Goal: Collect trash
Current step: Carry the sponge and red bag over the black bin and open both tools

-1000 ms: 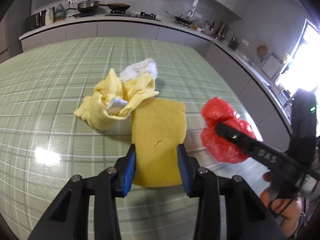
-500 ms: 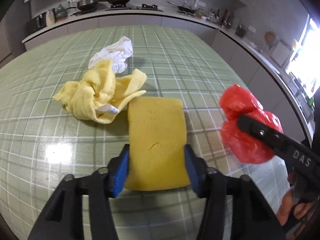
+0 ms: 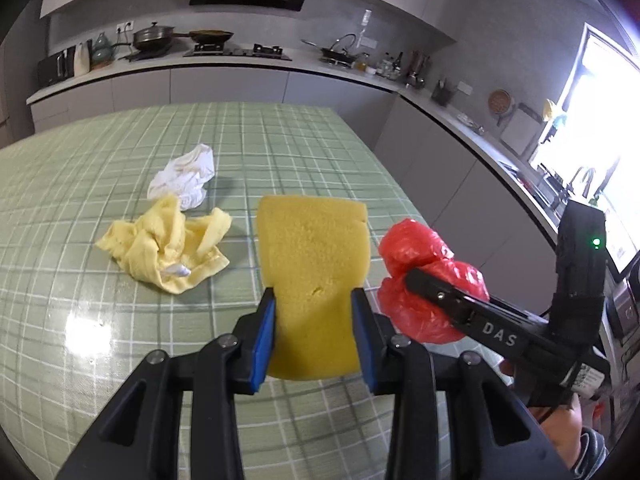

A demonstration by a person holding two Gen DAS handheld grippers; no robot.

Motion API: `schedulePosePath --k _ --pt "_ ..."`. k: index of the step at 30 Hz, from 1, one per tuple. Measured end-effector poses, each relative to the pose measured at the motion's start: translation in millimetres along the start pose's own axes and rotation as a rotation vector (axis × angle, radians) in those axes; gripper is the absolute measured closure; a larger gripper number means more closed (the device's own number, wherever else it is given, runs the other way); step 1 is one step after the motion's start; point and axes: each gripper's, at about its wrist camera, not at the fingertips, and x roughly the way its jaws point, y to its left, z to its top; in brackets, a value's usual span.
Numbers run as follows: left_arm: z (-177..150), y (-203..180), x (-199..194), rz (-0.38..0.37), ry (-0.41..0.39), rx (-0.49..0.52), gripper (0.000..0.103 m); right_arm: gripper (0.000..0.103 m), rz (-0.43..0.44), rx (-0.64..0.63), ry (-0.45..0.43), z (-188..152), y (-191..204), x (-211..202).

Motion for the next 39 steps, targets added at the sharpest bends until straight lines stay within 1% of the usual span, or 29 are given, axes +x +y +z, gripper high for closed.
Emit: schedulePosePath --k 5,8,11,14,17,22,24,27,31,36,39 --pt "-12 3 7 -0.021 0.019 0.019 0.066 0.065 -0.048 0.014 -0.014 -14 1 -16" --pt "-24 1 4 -0.037 0.034 0.013 0.066 0.065 -0.093 0.01 -0.012 -26 1 -28" --pt "-31 -5 -1 -0.057 0.04 0.025 0.066 0.065 -0.119 0.03 -0.006 -36 -3 -40" --pt "-36 -16 -6 -0.072 0.039 0.033 0.066 0.065 -0.137 0.031 -0.009 -44 -7 -54" --pt "-37 -31 -11 -0.08 0.027 0.044 0.066 0.065 -0.137 0.037 -0.033 -44 -15 -70" --pt "-35 -69 -9 -0.083 0.003 0.075 0.066 0.065 -0.127 0.038 -0.069 -43 -40 -95" --pt "-35 -90 -4 -0.082 -0.004 0.081 0.066 0.065 -0.123 0.041 -0.076 -42 -59 -106" --pt "-35 -127 7 -0.075 -0.01 0.086 0.066 0.065 -0.11 0.043 -0.078 -38 -99 -122" --pt "-37 -183 28 -0.077 0.009 0.078 0.066 0.065 -0.112 0.052 -0.07 -31 -157 -141" --pt "-40 -240 56 -0.099 0.034 0.076 0.066 0.065 -0.154 0.064 -0.052 -27 -233 -159" --pt "-43 -269 74 -0.107 0.053 0.095 0.066 0.065 -0.179 0.092 -0.027 -29 -276 -161"
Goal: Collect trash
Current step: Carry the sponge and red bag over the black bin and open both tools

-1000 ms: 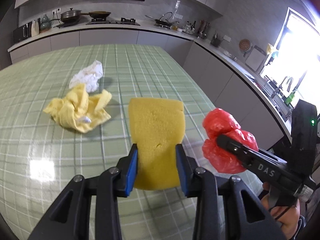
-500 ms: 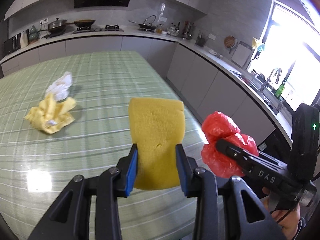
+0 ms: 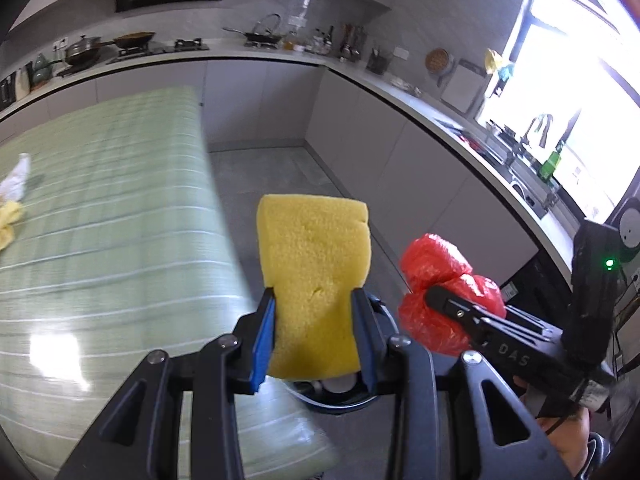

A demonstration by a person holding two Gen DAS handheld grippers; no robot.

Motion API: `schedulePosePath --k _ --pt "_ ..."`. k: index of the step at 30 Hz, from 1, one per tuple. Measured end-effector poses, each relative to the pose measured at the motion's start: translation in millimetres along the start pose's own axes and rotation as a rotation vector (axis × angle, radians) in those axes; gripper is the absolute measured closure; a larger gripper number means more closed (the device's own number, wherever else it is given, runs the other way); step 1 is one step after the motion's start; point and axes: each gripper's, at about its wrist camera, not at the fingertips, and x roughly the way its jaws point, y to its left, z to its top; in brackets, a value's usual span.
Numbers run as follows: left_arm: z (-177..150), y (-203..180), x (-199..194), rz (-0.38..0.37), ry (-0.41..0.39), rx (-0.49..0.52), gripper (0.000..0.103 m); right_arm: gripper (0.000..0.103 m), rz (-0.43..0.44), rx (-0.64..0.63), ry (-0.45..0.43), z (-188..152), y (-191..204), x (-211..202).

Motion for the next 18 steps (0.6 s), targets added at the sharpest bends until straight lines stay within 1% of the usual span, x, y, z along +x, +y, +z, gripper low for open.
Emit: schedulePosePath --k 3,7,13,17,18 --pt "-2 -18 22 0.005 0.033 0.009 0.066 0.065 -0.018 0.018 0.046 -7 -35 14" --pt "-13 -36 51 0.045 0.07 0.032 0.066 0.065 -0.022 0.021 0.112 -18 -61 36" --pt "-31 -37 88 0.131 0.137 0.004 0.065 0.064 -0.023 -0.032 0.193 -19 -74 76" --pt "-39 -29 106 0.191 0.174 -0.015 0.06 0.06 -0.032 -0.072 0.213 -15 -78 97" --pt "-39 -28 109 0.196 0.18 -0.025 0.058 0.059 -0.032 -0.076 0.219 -15 -79 102"
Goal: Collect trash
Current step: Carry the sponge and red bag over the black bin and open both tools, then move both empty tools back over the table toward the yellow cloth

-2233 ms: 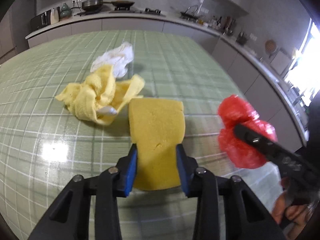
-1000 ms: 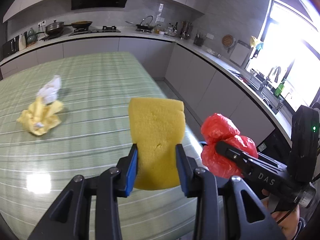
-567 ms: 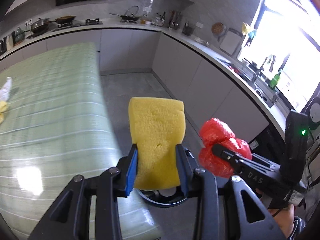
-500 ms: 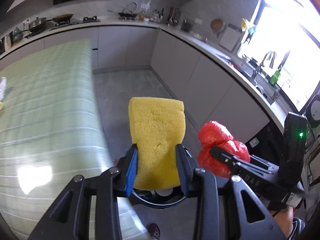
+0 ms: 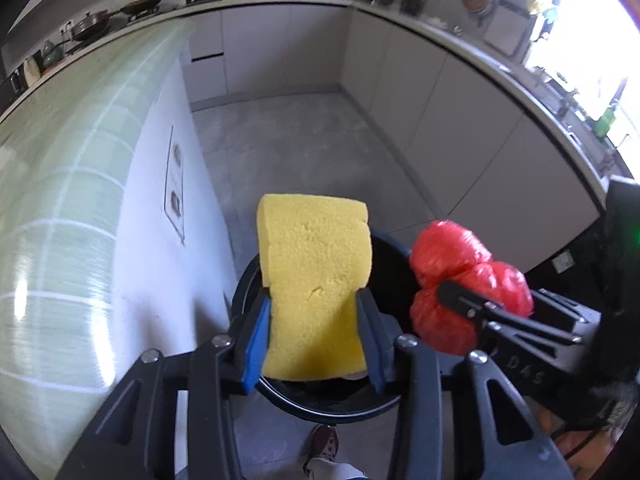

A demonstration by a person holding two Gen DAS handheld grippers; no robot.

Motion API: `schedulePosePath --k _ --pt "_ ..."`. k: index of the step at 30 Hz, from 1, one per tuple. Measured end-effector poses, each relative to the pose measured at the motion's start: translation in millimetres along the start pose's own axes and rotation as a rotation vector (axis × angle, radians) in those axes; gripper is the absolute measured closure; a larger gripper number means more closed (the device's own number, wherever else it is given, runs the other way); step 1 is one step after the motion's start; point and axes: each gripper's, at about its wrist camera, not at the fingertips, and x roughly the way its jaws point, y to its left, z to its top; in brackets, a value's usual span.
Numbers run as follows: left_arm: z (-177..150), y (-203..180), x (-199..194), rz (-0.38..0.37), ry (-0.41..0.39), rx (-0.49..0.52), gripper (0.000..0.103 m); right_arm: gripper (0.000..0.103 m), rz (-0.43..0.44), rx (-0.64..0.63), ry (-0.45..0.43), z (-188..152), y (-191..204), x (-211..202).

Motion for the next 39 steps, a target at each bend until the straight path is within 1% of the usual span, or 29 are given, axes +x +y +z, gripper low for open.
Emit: schedulePosePath --k 2,3,6,7,9,12,16,21,25,29,30,35,39 --pt "0 3 5 0.02 0.005 -0.018 0.051 0.052 -0.012 -0.005 0.005 4 -2 8" --pt "1 4 8 0.032 0.011 -0.02 0.045 0.051 -0.016 -0.006 0.005 6 -4 10" --pt "5 1 12 0.049 0.027 -0.026 0.039 0.05 -0.016 0.008 -0.009 11 -4 11" --pt "7 0 11 0.049 0.027 -0.026 0.039 0.049 -0.008 0.01 -0.011 13 -5 10" --pt "10 -3 5 0.049 0.024 -0.025 0.038 0.049 -0.02 0.013 -0.018 15 -5 9" --pt "12 -10 -10 0.018 -0.006 -0.049 0.038 0.049 -0.013 0.047 -0.064 16 -11 -7" --pt "19 -10 -42 -0.018 -0.04 -0.059 0.038 0.049 -0.009 0.08 -0.088 19 -12 -23" --pt "23 4 -83 -0.04 -0.085 -0.052 0.038 0.049 -0.003 0.106 -0.113 23 2 -45" --pt "22 29 -114 -0.034 -0.115 -0.063 0.038 0.049 0.002 0.089 -0.132 21 32 -64" --pt "20 60 -131 -0.023 -0.125 -0.074 0.038 0.04 0.014 0.085 -0.155 18 73 -83" --pt "17 68 -134 -0.021 -0.13 -0.076 0.038 0.04 0.017 0.083 -0.162 17 84 -87" --pt "2 120 -165 -0.012 -0.162 -0.104 0.038 0.038 0.042 0.052 -0.192 10 155 -106" --pt "-14 172 -186 0.015 -0.182 -0.128 0.035 0.036 0.061 0.019 -0.218 5 221 -114"
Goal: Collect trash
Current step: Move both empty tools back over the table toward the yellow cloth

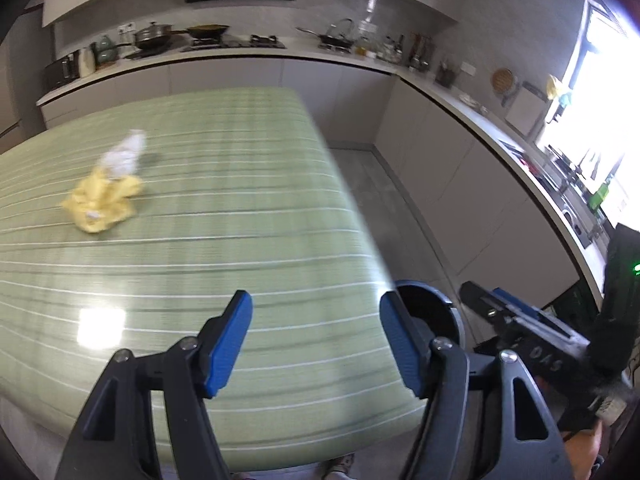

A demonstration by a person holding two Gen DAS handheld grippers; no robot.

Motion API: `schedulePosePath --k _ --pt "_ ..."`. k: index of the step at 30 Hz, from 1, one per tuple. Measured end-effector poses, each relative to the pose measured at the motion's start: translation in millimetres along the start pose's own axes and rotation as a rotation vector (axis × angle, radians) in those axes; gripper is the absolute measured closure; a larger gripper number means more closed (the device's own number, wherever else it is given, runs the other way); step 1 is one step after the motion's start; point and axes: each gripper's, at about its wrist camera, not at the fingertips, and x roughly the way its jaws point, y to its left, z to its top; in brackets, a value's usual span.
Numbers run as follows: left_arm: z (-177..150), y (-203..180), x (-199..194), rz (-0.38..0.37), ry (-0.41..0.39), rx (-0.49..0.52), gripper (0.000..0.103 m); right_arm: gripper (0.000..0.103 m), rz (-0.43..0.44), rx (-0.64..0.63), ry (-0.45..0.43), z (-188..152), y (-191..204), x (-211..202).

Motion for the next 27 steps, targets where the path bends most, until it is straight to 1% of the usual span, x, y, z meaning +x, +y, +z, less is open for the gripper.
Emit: schedulePosePath --k 5,7,10,12,14,17,20,23,25,27 --pt "-10 84 -22 0.056 -0.016 -0.062 0.034 0.036 0.039 -0.029 -0.012 -12 84 15" --pt "-13 119 -27 0.089 -0.008 -0.093 0.034 0.036 0.057 -0.035 -0.008 -19 112 24" --pt "-18 163 -35 0.132 -0.002 -0.125 0.034 0.036 0.088 -0.046 0.008 -28 145 36" --pt "-17 180 -37 0.162 0.001 -0.134 0.034 0.036 0.102 -0.061 0.017 -30 167 44" --pt "-14 197 -37 0.171 0.002 -0.163 0.034 0.036 0.111 -0.08 0.025 -31 184 50" --pt "-7 210 -32 0.178 -0.01 -0.2 0.034 0.036 0.114 -0.128 0.03 -25 209 65" --pt "2 222 -22 0.191 -0.01 -0.217 0.034 0.036 0.122 -0.173 0.04 -19 222 80" --pt "12 233 -12 0.223 0.002 -0.233 0.034 0.036 0.138 -0.207 0.062 -11 233 109" --pt "19 238 -10 0.231 0.006 -0.238 0.034 0.036 0.166 -0.201 0.089 -5 237 128" --pt "28 242 -6 0.262 0.002 -0.234 0.034 0.036 0.194 -0.202 0.114 2 245 145"
